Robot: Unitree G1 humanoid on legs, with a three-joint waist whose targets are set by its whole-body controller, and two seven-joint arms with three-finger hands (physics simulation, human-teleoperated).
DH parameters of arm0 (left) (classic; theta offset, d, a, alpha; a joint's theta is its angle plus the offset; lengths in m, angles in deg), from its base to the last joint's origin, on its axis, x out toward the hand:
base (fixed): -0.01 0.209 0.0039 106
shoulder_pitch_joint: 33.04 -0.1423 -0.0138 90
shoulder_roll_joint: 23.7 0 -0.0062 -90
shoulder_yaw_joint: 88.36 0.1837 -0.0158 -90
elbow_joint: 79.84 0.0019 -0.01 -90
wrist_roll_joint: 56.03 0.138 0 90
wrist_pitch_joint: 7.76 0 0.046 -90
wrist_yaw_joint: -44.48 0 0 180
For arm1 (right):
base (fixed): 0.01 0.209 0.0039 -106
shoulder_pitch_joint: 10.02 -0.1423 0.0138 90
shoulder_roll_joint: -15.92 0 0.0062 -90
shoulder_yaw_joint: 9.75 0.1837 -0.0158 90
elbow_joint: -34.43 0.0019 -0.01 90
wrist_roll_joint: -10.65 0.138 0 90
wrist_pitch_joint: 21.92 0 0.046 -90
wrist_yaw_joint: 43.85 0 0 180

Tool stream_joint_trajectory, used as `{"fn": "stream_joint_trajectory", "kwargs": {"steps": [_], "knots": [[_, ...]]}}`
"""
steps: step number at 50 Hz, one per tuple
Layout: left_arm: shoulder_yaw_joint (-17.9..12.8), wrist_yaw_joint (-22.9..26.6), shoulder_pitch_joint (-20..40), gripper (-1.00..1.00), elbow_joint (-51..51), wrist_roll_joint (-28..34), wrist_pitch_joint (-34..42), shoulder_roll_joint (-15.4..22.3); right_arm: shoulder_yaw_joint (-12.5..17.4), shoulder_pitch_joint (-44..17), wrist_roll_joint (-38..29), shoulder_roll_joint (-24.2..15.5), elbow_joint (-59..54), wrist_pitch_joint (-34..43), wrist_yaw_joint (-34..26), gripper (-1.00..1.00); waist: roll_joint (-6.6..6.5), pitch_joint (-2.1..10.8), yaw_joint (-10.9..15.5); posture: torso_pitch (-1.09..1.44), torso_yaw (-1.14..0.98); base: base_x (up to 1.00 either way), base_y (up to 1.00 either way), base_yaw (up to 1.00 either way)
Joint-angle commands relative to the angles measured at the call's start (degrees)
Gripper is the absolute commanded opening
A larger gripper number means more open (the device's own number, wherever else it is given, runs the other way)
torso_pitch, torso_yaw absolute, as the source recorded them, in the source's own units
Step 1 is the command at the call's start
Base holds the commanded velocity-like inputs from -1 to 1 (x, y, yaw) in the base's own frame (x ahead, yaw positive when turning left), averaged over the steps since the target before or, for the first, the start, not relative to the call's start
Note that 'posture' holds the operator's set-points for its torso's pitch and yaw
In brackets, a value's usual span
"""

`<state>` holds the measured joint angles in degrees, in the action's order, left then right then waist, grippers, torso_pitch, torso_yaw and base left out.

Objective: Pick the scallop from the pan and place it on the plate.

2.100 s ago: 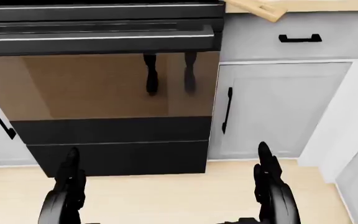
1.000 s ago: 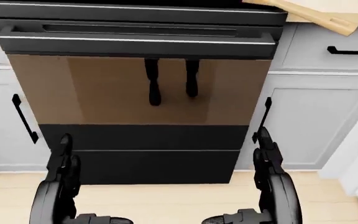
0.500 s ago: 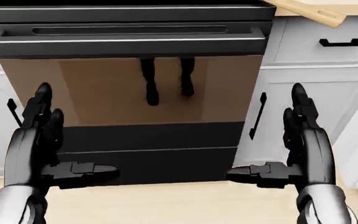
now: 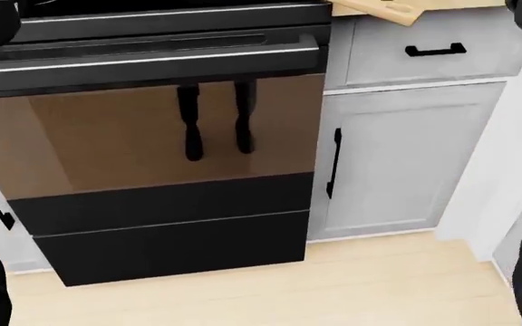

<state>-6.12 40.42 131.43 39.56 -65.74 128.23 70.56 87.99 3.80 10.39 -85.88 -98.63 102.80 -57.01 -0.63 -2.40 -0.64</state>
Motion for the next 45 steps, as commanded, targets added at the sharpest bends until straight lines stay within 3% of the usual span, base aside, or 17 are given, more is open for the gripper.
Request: {"fn": "stream_joint_trajectory", "kwargs": {"steps": [1, 8, 16, 17, 23, 26, 28, 29, 30, 35, 38, 39, 45], "knots": [[-0.25, 0.22, 2.85, 1.00, -0.38, 1.24, -2.51, 0.98, -0.33, -5.90, -1.53, -0.58, -1.48, -2.24, -1.67, 1.00, 0.48, 1.63, 0.21, 0.00, 0.00, 0.00, 0.00, 0.00], [-0.38, 0.81, 4.43, 1.00, 1.69, 2.76, -3.49, 1.74, -1.00, -16.97, -6.39, -2.34, -13.25, -5.26, -1.92, 1.00, 0.58, 1.54, 0.06, 0.00, 0.00, 0.00, 0.00, 0.00], [-0.18, 0.80, 5.68, 1.00, 0.91, 3.94, -2.67, 1.49, -0.79, -16.78, -8.43, -2.01, -12.84, -5.26, -3.90, 1.00, 1.09, 1.22, 0.32, 0.00, 0.00, 0.00, 0.00, 0.00], [-0.14, 0.76, 6.10, 1.00, 0.56, 4.01, -2.24, 1.39, -0.83, -16.95, -8.76, -2.11, -12.97, -5.19, -4.11, 1.00, 0.63, 2.65, 0.53, 0.00, 0.00, 0.00, 0.00, 0.06], [-0.32, 1.31, 6.72, 1.00, 1.25, 4.72, -2.79, 2.03, -0.84, -17.89, -10.15, -2.14, -13.16, -4.60, -5.15, 1.00, 0.02, 2.68, 1.26, 0.00, 0.00, 0.00, 0.00, 0.57], [-0.36, 1.48, 7.18, 1.00, 2.18, 5.01, -3.26, 2.19, -0.80, -18.53, -10.58, -2.02, -13.79, -4.61, -5.49, 1.00, 1.54, 1.99, 0.99, 0.00, 0.00, 0.00, 0.00, 0.74], [-0.34, 1.63, 7.77, 1.00, 2.83, 5.20, -3.50, 2.32, -0.84, -19.26, -11.07, -2.00, -14.61, -4.80, -5.21, 1.00, 3.91, 0.49, 0.00, 0.00, 0.00, 0.00, 0.00, 0.37], [-0.35, 1.69, 8.21, 1.00, 3.14, 5.31, -3.56, 2.45, -0.88, -19.86, -11.44, -2.06, -15.56, -4.20, -4.88, 1.00, 4.82, 0.73, 0.33, 0.00, 0.00, 0.00, 0.00, 0.00], [-0.37, 1.73, 8.32, 1.00, 3.17, 5.37, -3.51, 2.49, -0.89, -20.06, -11.60, -2.04, -15.66, -4.08, -4.95, 1.00, 3.71, 0.09, 0.22, 0.00, 0.00, 0.00, 0.00, 0.00], [-0.42, 1.79, 8.35, 1.00, 2.89, 5.65, -3.41, 2.50, -0.78, -20.78, -12.05, -2.06, -16.24, -3.22, -5.99, 1.00, 2.01, 0.28, 0.55, 0.00, 0.00, 0.00, 0.00, 0.00], [-0.35, 1.79, 9.27, 1.00, 3.11, 5.76, -3.07, 2.46, -0.85, -21.15, -12.40, -2.03, -16.68, -2.89, -6.40, 1.00, -0.72, 0.78, -0.05, 0.00, 0.00, 0.00, 0.00, 0.00], [-0.33, 1.80, 9.45, 1.00, 3.02, 5.80, -2.94, 2.46, -0.80, -21.11, -12.42, -2.00, -16.39, -2.58, -6.60, 1.00, 0.18, 0.23, 0.08, 0.00, 0.00, 0.00, 0.00, 0.00], [-0.23, 2.09, 9.90, 1.00, 2.66, 6.25, -2.53, 2.68, -0.51, -21.02, -12.60, -2.34, -16.46, -2.29, -6.87, 1.00, 0.46, 0.44, 0.29, 0.00, 0.00, 0.01, 0.00, 0.00]]}}
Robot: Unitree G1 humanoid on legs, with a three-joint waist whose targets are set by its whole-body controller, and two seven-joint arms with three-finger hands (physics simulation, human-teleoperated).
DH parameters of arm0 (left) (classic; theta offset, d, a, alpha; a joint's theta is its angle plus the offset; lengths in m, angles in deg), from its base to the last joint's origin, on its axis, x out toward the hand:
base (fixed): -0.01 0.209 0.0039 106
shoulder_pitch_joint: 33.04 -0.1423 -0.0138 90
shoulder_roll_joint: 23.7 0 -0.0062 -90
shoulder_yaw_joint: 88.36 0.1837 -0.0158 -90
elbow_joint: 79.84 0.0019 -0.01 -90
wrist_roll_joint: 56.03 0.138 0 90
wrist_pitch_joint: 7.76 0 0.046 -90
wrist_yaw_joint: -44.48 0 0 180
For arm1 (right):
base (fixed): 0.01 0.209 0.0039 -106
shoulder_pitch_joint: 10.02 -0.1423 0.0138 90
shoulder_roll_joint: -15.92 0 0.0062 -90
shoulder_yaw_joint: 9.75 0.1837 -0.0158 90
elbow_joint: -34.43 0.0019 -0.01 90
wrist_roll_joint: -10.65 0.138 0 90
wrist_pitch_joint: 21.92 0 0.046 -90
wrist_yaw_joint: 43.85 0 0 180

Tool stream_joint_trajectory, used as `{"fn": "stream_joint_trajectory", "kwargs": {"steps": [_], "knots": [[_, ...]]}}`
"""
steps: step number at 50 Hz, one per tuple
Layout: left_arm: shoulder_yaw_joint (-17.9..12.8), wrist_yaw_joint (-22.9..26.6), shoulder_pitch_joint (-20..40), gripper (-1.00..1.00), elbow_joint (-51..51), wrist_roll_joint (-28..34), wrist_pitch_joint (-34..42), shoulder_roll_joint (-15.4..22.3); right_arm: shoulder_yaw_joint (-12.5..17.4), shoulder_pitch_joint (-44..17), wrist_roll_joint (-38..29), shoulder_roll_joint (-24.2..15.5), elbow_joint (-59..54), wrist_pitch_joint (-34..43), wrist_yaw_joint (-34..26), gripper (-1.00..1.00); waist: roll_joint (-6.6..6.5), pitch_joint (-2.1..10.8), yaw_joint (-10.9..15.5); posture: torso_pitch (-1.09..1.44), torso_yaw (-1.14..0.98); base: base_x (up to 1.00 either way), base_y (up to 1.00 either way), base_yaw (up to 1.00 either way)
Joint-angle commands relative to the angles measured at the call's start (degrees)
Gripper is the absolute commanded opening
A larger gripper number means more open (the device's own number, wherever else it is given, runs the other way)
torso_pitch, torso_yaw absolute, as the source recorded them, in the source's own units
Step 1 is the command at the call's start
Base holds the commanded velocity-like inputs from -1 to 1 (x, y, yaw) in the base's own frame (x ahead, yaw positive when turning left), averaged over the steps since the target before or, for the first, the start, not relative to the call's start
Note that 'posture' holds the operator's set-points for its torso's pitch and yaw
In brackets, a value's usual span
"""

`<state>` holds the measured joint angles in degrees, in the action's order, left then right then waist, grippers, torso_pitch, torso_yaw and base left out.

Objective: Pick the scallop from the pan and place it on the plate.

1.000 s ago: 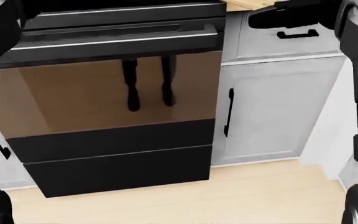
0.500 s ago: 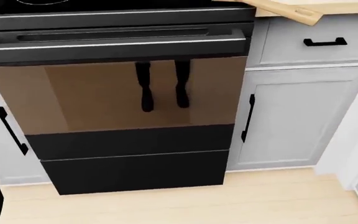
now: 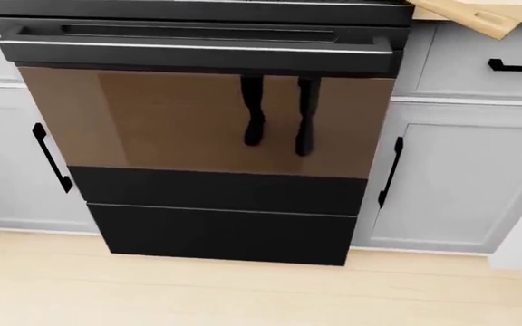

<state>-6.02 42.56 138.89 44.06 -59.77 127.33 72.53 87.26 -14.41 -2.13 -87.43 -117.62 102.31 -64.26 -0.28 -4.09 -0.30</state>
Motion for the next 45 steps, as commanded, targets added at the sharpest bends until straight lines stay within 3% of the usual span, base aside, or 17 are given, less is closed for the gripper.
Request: {"fn": "stream_joint_trajectory", "kwargs": {"steps": [1, 2, 3, 7, 12, 14, 18, 24, 27, 28, 29, 30, 31, 39, 42, 44, 45], "knots": [[-0.35, 0.04, 2.71, 1.00, -1.54, 0.35, -1.74, 0.78, 0.08, -3.29, -0.25, -0.87, 2.52, -1.51, 0.23, 1.00, 0.15, 2.18, -0.01, 0.00, 0.00, 0.04, 0.00, 0.00], [-0.35, 0.14, 3.06, 1.00, -1.36, 0.42, -1.72, 0.88, 0.04, -3.68, -0.39, -1.00, 2.25, -1.47, 0.14, 1.00, 0.19, 2.07, 0.03, 0.00, 0.00, 0.05, 0.00, 0.00], [-0.34, 0.21, 3.23, 1.00, -1.28, 0.47, -1.72, 0.94, 0.01, -3.92, -0.52, -1.07, 2.06, -1.45, 0.11, 1.00, -0.03, 3.72, 0.10, 0.00, 0.00, 0.09, 0.00, 0.00], [-0.30, 0.35, 3.47, 1.00, -0.70, 0.70, -2.19, 0.86, 0.07, -4.16, -0.75, -1.21, 2.16, -1.10, -0.16, 1.00, 0.25, 3.44, 0.09, 0.00, 0.00, 0.10, 0.00, 0.00], [-0.13, 0.37, 3.76, 1.00, -1.06, 0.97, -2.08, 0.56, 0.29, -4.28, -0.73, -1.19, 1.90, -1.15, -0.29, 1.00, 2.79, 3.06, 0.37, 0.00, 0.00, 0.12, 0.00, 0.00], [-0.13, 0.43, 4.30, 1.00, -0.58, 1.12, -2.17, 0.61, 0.27, -4.48, -0.81, -1.33, 1.71, -1.11, -0.37, 1.00, 2.17, 3.43, 0.56, 0.00, 0.00, 0.14, 0.00, 0.00], [-0.08, 0.49, 3.79, 1.00, -0.94, 1.35, -2.24, 0.44, 0.47, -3.75, -0.67, -1.31, 2.08, -1.21, -0.37, 1.00, 2.52, 3.11, 0.79, 0.00, 0.00, 0.24, 0.00, 0.00], [-0.23, 0.71, 4.12, 1.00, -0.63, 1.53, -2.28, 0.67, 0.10, -5.06, -0.97, -1.21, 1.37, -0.94, -0.71, 1.00, 0.02, 2.43, 0.46, 0.00, 0.00, 0.28, 0.00, 0.00], [-0.26, 0.77, 4.11, 1.00, -0.78, 1.59, -2.17, 0.72, 0.16, -5.06, -1.09, -1.32, 1.13, -1.06, -0.73, 1.00, -2.88, 2.80, -0.26, 0.00, 0.00, 0.27, 0.00, 0.00], [-0.27, 0.78, 4.27, 1.00, -0.65, 1.63, -2.17, 0.78, 0.19, -5.05, -1.09, -1.28, 1.12, -1.10, -0.70, 1.00, -4.54, 3.26, -0.50, 0.00, 0.00, 0.28, 0.00, 0.00], [-0.26, 0.82, 4.65, 1.00, -0.32, 1.67, -2.19, 0.84, 0.27, -5.03, -1.03, -1.22, 1.10, -1.12, -0.68, 1.00, -5.10, 3.90, -0.99, 0.00, 0.00, 0.27, 0.00, 0.00], [-0.21, 0.84, 5.16, 1.00, 0.00, 1.73, -2.13, 0.85, 0.31, -5.03, -1.00, -1.22, 1.10, -1.08, -0.70, 1.00, -4.01, 3.47, -0.50, 0.00, 0.00, 0.28, 0.00, 0.00], [-0.20, 0.87, 5.64, 1.00, -0.06, 1.71, -1.80, 0.84, 0.30, -5.26, -1.04, -1.33, 1.13, -0.87, -0.76, 1.00, -4.58, 3.06, -0.97, 0.00, 0.00, 0.28, 0.00, 0.00], [-0.32, 1.24, 5.85, 1.00, -0.04, 1.92, -1.72, 1.41, -0.08, -6.06, -1.60, -1.23, 1.17, -0.29, -1.13, 1.00, -0.85, 2.76, 0.23, 0.00, 0.00, 0.33, 0.00, 0.00], [-0.34, 1.37, 5.30, 1.00, -0.07, 1.98, -1.81, 1.40, -0.21, -6.60, -1.86, -0.86, 0.64, -0.43, -1.10, 1.00, 1.69, 2.85, 1.11, 0.00, 0.00, 0.40, 0.00, 0.00], [-0.41, 1.40, 5.30, 1.00, 0.10, 1.98, -1.93, 1.43, -0.24, -6.70, -1.97, -0.71, 0.52, -0.49, -1.19, 1.00, 5.03, 3.61, 1.62, 0.00, 0.00, 0.41, 0.00, 0.00], [-0.41, 1.41, 5.34, 1.00, 0.22, 2.00, -2.02, 1.42, -0.22, -6.78, -2.00, -0.70, 0.46, -0.52, -1.23, 1.00, 3.16, 2.74, 1.12, 0.00, 0.00, 0.41, 0.00, 0.00]]}}
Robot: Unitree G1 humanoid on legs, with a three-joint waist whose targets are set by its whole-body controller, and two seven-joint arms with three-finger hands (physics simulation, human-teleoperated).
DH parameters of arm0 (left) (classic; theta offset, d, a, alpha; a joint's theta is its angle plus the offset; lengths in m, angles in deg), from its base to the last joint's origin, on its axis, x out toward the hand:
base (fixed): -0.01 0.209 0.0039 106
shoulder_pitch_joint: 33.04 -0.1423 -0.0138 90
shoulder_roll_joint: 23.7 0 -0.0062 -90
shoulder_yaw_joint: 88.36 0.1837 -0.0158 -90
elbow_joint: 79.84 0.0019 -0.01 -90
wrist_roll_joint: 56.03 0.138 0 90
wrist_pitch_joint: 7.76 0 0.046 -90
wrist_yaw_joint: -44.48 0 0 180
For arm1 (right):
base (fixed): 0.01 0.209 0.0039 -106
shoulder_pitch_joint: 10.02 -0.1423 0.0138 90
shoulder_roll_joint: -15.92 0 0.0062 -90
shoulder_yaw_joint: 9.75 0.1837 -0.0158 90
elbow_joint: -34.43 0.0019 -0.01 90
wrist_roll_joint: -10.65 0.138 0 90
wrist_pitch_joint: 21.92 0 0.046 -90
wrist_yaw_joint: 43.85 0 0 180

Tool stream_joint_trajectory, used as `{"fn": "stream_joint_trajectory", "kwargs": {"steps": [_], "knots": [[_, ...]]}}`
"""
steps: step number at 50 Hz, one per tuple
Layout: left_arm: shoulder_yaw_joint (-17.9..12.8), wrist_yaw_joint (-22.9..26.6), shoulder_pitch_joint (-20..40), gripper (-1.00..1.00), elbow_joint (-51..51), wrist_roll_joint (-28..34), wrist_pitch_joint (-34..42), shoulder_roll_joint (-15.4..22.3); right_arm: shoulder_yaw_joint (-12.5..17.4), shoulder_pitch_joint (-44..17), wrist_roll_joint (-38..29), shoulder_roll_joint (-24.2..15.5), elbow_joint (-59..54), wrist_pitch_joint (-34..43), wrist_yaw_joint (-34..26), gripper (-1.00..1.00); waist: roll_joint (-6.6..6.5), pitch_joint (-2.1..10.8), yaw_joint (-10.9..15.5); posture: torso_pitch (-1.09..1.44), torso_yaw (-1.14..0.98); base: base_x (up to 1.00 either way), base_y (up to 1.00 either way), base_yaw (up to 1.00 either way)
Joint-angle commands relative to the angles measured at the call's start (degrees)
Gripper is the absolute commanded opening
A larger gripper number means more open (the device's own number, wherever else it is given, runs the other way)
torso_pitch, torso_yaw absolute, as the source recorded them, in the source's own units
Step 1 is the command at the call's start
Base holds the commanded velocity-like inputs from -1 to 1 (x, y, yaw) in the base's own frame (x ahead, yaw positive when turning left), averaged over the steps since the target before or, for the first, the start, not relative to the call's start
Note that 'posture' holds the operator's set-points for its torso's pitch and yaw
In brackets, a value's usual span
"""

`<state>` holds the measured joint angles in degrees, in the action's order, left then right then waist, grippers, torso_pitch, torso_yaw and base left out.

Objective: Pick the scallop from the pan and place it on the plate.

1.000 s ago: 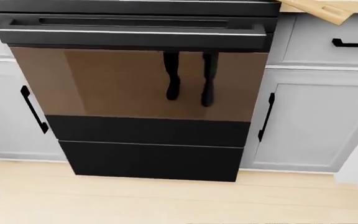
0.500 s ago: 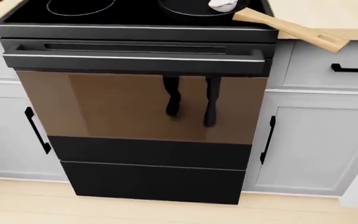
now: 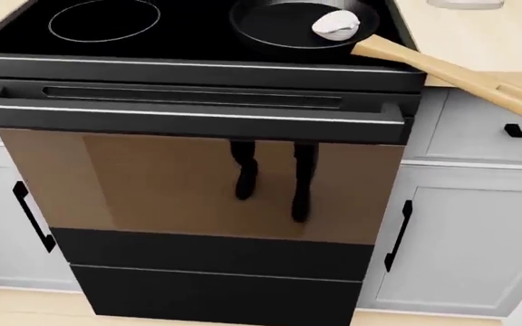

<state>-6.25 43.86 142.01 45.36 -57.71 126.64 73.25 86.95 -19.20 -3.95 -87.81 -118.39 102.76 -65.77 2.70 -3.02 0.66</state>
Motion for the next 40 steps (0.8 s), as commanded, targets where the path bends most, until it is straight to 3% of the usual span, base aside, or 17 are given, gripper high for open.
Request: {"fn": "stream_joint_trajectory", "kwargs": {"steps": [1, 3, 4, 9, 11, 12, 13, 14, 15, 16, 20, 24, 27, 29, 30, 32, 40], "knots": [[-0.14, 0.13, 2.19, 1.00, -1.08, -0.04, -1.35, 0.67, 0.13, -1.86, -0.17, -0.27, 1.33, -1.26, 0.25, 1.00, 1.22, 1.34, 0.48, 0.00, 0.00, 0.41, 0.00, 0.00], [-0.18, 0.15, 2.32, 1.00, -1.05, -0.07, -1.28, 0.65, 0.46, -1.89, 0.08, -0.47, 1.46, -1.96, 0.42, 1.00, 1.34, -0.15, 0.30, 0.00, 0.00, 0.13, 0.00, 0.00], [-0.19, -0.01, 2.57, 1.00, -0.55, -0.03, -1.53, 0.53, 0.43, -1.71, 0.05, -0.51, 1.49, -2.07, 0.38, 1.00, 1.49, 0.09, 0.69, 0.00, 0.00, 0.00, 0.00, 0.00], [-0.07, 0.21, 3.50, 1.00, -0.70, 0.08, -0.84, 0.80, 0.42, -1.52, -0.09, -0.71, 1.26, -1.65, 0.39, 1.00, -0.64, -1.43, 0.13, 0.00, 0.00, 0.00, 0.00, 0.00], [-0.08, 0.33, 3.77, 1.00, -0.93, 0.11, -0.49, 0.97, 0.35, -1.70, -0.15, -0.53, 1.16, -1.55, 0.42, 1.00, -3.87, 1.08, -0.27, 0.00, 0.00, 0.15, 0.00, 0.00], [-0.15, 0.42, 3.85, 1.00, -1.39, 0.07, -0.11, 1.12, 0.22, -1.85, -0.25, -0.36, 1.08, -1.52, 0.38, 1.00, -5.60, 1.34, -0.47, 0.00, 0.00, 0.21, 0.00, 0.00], [-0.23, 0.46, 3.87, 1.00, -1.47, 0.05, -0.02, 1.23, 0.25, -2.09, -0.22, -0.20, 1.00, -1.53, 0.38, 1.00, -7.51, 3.39, -1.08, 0.00, 0.00, 0.20, 0.00, 0.00], [-0.31, 0.47, 3.76, 1.00, -1.20, 0.07, -0.31, 1.36, 0.18, -2.15, -0.29, -0.11, 0.94, -1.54, 0.39, 1.00, -5.37, 2.20, -0.63, 0.00, 0.00, 0.20, 0.00, 0.00], [-0.32, 0.51, 3.65, 1.00, -1.19, 0.08, -0.41, 1.40, 0.20, -2.11, -0.28, -0.05, 0.95, -1.58, 0.39, 1.00, -6.56, 2.06, -0.81, 0.00, 0.00, 0.21, 0.00, 0.00], [-0.34, 0.49, 3.65, 1.00, -1.08, 0.08, -0.44, 1.42, 0.22, -2.10, -0.28, -0.05, 0.83, -1.68, 0.36, 1.00, -6.75, 2.04, -0.95, 0.00, 0.00, 0.21, 0.00, 0.00], [-0.28, 0.32, 4.29, 1.00, -0.23, 0.14, -0.74, 1.26, 0.48, -1.30, -0.10, -0.02, 1.08, -2.00, 0.53, 1.00, -5.58, 2.54, -0.77, 0.00, 0.00, 0.21, 0.00, 0.00], [-0.14, 0.69, 5.23, 1.00, -0.32, 0.17, -0.04, 1.51, 0.53, -1.22, 0.10, -0.10, 1.61, -1.54, 0.34, 1.00, -3.28, 1.68, -0.73, 0.00, 0.00, 0.24, 0.00, 0.00], [-0.20, 0.86, 5.66, 1.00, 0.41, 0.41, -0.39, 1.93, 0.45, -1.44, 0.06, -0.03, 1.47, -1.59, 0.49, 1.00, -0.54, 1.92, -0.31, 0.00, 0.00, 0.25, 0.00, 0.00], [-0.03, 1.16, 6.03, 1.00, 0.04, 0.57, -0.04, 2.18, 0.39, -1.59, 0.08, -0.02, 1.45, -1.54, 0.34, 1.00, 3.14, 2.84, 0.03, 0.00, 0.00, 0.25, 0.00, 0.00], [-0.18, 1.08, 6.32, 1.00, 0.64, 0.61, -0.22, 2.23, 0.45, -1.65, 0.14, -0.05, 1.47, -1.53, 0.35, 1.00, 0.83, 2.38, -0.11, 0.00, 0.00, 0.25, 0.00, 0.00], [0.00, 1.22, 6.61, 1.00, 0.43, 0.72, -0.04, 2.19, 0.26, -1.74, 0.01, -0.08, 1.49, -1.40, 0.19, 1.00, 1.48, 2.49, 0.30, 0.00, 0.00, 0.24, 0.00, 0.00], [0.32, 1.36, 8.40, 1.00, 1.25, 1.30, 0.25, 1.72, -0.41, -4.88, -1.26, -0.75, 0.10, -0.62, -0.99, 1.00, -2.84, 2.00, -0.26, 0.00, 0.00, 0.25, 0.00, 0.00]]}}
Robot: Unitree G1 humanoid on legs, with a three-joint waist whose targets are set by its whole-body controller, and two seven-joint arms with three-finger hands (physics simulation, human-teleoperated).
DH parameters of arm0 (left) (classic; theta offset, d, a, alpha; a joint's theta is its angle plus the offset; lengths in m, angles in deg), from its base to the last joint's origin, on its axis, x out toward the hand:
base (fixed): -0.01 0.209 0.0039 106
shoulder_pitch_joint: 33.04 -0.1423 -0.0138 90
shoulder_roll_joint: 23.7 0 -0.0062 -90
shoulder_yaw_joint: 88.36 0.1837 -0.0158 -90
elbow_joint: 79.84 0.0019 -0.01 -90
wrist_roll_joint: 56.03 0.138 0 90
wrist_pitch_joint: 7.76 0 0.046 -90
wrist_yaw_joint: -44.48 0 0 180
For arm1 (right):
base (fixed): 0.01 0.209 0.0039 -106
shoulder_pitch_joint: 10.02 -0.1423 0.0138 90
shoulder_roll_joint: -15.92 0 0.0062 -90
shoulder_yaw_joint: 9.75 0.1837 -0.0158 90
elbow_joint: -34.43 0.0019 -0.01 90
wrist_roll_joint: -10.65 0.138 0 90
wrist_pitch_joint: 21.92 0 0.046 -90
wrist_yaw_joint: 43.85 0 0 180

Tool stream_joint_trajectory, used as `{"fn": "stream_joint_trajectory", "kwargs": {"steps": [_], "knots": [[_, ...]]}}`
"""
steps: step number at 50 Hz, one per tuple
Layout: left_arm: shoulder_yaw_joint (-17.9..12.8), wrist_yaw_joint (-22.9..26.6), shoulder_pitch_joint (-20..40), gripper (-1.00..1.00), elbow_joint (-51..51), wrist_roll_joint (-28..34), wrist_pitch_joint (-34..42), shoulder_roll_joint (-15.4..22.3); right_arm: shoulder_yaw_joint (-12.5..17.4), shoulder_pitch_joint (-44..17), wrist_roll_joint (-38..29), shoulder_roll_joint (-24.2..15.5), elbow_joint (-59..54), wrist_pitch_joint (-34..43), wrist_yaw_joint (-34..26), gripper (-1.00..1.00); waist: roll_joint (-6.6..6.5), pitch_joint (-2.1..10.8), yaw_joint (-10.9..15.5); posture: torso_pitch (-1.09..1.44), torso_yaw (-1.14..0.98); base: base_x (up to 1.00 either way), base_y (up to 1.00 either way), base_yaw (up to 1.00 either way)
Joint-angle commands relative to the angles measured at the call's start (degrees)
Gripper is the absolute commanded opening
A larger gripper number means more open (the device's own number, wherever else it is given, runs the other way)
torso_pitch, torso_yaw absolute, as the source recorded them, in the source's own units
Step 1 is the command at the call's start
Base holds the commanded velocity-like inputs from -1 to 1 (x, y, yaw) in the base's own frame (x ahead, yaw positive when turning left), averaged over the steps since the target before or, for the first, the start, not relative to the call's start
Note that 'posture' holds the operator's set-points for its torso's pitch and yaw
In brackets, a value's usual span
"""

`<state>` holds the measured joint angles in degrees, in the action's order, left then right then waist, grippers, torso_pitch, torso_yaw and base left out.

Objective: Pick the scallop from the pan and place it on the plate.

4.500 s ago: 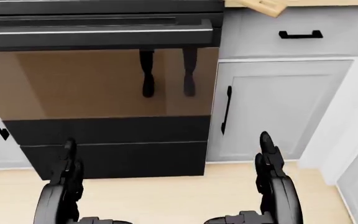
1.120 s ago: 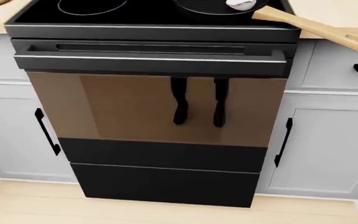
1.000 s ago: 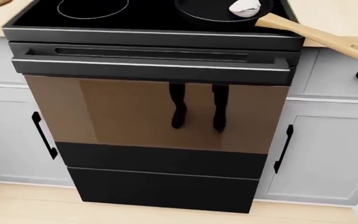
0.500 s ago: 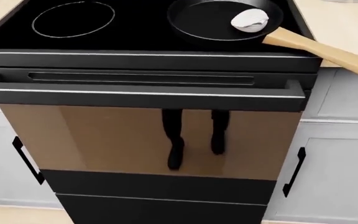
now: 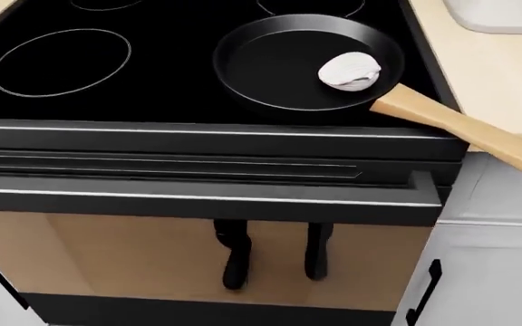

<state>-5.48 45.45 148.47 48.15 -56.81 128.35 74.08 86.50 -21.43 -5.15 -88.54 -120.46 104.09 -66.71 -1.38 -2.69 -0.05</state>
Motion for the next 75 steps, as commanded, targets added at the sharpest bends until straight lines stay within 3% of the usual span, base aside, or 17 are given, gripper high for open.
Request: {"fn": "stream_joint_trajectory", "kwargs": {"steps": [1, 3, 4, 6, 16, 18, 19, 27, 31, 32, 34, 39, 42, 43, 50, 58, 75], "knots": [[-0.38, -0.21, 2.09, 1.00, -1.52, 0.51, -1.42, 0.83, 0.07, -2.74, -0.14, 0.01, 2.19, -1.92, -0.10, 1.00, 0.22, 1.61, 0.24, 0.00, 0.00, 0.24, 0.00, 0.00], [-0.33, -0.15, 2.25, 1.00, -1.73, 0.64, -1.19, 0.74, 0.19, -2.65, -0.25, -0.05, 2.25, -1.94, -0.23, 1.00, -2.72, 2.37, -0.30, 0.00, 0.00, 0.24, 0.00, 0.00], [-0.34, -0.16, 2.48, 1.00, -1.70, 0.72, -1.09, 0.71, 0.22, -2.67, -0.34, -0.14, 2.20, -1.97, -0.30, 1.00, -1.63, 2.66, -0.39, 0.00, 0.00, 0.24, 0.00, 0.00], [-0.33, -0.16, 2.81, 1.00, -1.65, 0.82, -0.98, 0.60, 0.26, -2.76, -0.49, -0.16, 2.22, -1.88, -0.37, 1.00, -3.40, 1.42, -0.78, 0.00, 0.00, 0.25, 0.00, 0.00], [-0.36, -0.02, 3.30, 1.00, -1.20, 1.44, -1.49, 0.49, 0.29, -3.95, -0.99, 0.12, 1.82, -1.95, -0.73, 1.00, 2.06, -0.13, 0.26, 0.00, 0.00, 0.19, 0.00, 0.00], [-0.45, -0.01, 3.28, 1.00, -1.10, 1.46, -1.60, 0.52, 0.29, -4.13, -1.10, 0.15, 1.63, -1.89, -0.66, 1.00, 5.90, 0.61, 0.31, 0.00, 0.00, 0.00, 0.00, 0.00], [-0.47, 0.01, 3.17, 1.00, -1.06, 1.48, -1.67, 0.56, 0.21, -3.86, -1.21, 0.25, 1.62, -1.94, -0.69, 1.00, 3.05, -0.75, 0.42, 0.00, 0.00, 0.00, 0.00, 0.00], [-0.51, 0.13, 3.28, 1.00, -1.31, 1.51, -1.42, 0.63, 0.12, -3.64, -1.69, 0.35, 1.87, -1.66, -1.01, 1.00, 0.45, 1.86, 0.48, 0.00, 0.00, 0.05, 0.00, 0.00], [-0.48, 0.17, 3.59, 1.00, -1.28, 1.60, -1.26, 0.76, 0.28, -3.42, -1.71, 0.42, 1.91, -1.75, -0.95, 1.00, -3.50, 2.01, -0.23, 0.00, 0.00, 0.14, 0.00, 0.00], [-0.44, 0.17, 3.60, 1.00, -1.34, 1.63, -1.21, 0.70, 0.29, -3.37, -1.72, 0.43, 1.95, -1.75, -0.96, 1.00, -1.44, 1.63, -0.21, 0.00, 0.00, 0.17, 0.00, 0.00], [-0.42, 0.13, 3.67, 1.00, -1.39, 1.65, -1.13, 0.58, 0.28, -3.32, -1.74, 0.39, 2.18, -1.75, -1.07, 1.00, -2.55, 1.74, -0.56, 0.00, 0.00, 0.18, 0.00, 0.00], [-0.36, 0.26, 3.97, 1.00, -1.23, 1.79, -1.09, 0.65, 1.17, -3.38, -0.31, 0.06, 2.93, -1.30, -1.86, 1.00, 0.01, -0.44, -0.69, 0.00, 0.00, 0.01, 0.00, 0.00], [-0.36, 0.38, 4.00, 1.00, -1.52, 1.87, -0.80, 0.75, 0.94, -3.52, -0.22, -0.03, 2.94, -0.82, -1.90, 1.00, 4.37, 0.20, 0.19, 0.00, 0.00, 0.00, 0.00, 0.00], [-0.38, 0.43, 4.04, 1.00, -1.60, 1.88, -0.74, 0.79, 0.78, -3.48, -0.45, -0.14, 2.76, -1.19, -1.42, 1.00, 2.48, -0.67, 0.29, 0.00, 0.00, 0.00, 0.00, 0.00], [-0.48, 0.73, 4.37, 1.00, -0.78, 2.11, -1.14, 1.26, 2.37, -3.24, 1.26, -1.30, 1.62, -10.27, -1.50, 1.00, 1.49, 0.31, 0.02, 0.00, 0.00, 0.00, 0.00, 0.00], [-0.66, 0.99, 4.33, 1.00, -0.38, 2.16, -1.44, 1.78, -5.75, -5.56, -8.97, -2.56, -0.19, -13.40, -15.78, 1.00, 0.91, 0.05, -0.64, 0.00, 0.00, 0.00, 0.00, 0.00], [-0.71, 1.65, 3.67, 1.00, -0.84, 2.65, -1.40, 2.34, -6.28, -4.48, -21.69, -1.82, 0.69, -26.73, -35.50, 1.00, 0.93, -0.39, -0.91, 0.00, 0.00, 0.00, 0.00, 0.00]]}}
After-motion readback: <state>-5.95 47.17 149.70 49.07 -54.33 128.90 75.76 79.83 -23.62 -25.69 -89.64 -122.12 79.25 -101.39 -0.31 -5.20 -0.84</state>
